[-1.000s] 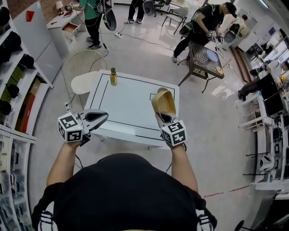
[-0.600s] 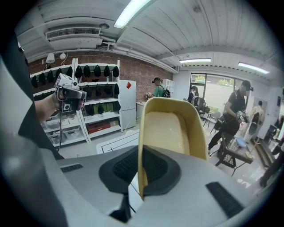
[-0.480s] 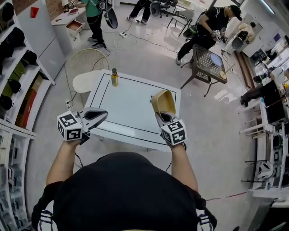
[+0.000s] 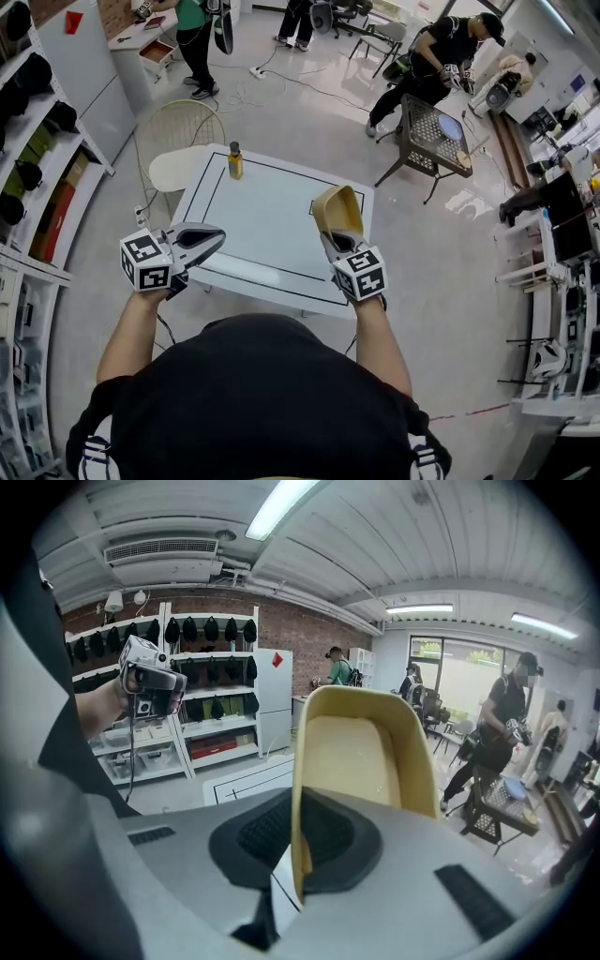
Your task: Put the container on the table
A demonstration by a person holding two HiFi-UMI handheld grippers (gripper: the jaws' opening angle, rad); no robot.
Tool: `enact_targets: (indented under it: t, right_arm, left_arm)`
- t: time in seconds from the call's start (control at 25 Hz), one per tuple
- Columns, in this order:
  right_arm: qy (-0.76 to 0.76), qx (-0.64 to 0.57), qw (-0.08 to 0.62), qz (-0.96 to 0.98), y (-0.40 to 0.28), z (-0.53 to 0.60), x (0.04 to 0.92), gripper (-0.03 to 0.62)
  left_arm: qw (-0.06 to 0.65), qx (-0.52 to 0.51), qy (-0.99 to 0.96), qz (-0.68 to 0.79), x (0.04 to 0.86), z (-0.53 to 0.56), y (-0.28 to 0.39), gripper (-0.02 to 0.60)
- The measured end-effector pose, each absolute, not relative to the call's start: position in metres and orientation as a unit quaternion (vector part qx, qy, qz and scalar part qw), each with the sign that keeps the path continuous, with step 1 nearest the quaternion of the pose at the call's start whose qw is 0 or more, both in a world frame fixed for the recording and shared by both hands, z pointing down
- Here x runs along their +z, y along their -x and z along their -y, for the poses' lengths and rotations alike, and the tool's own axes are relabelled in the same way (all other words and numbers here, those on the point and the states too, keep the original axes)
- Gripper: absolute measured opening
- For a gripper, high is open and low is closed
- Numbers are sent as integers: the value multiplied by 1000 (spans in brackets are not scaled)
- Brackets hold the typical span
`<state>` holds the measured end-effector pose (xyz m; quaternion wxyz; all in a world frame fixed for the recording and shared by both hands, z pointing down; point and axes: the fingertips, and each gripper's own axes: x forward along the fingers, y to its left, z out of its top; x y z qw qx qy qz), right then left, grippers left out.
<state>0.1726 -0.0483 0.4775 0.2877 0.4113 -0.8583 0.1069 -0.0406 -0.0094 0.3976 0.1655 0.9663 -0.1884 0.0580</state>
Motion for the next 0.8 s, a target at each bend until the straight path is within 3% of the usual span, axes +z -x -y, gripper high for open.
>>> enact_targets:
  t: [0.8]
  right_arm:
    - [-396,105,301,861,-175,48,480,8]
  left_arm:
    - [167,49,-965,194,401,6,38,8]
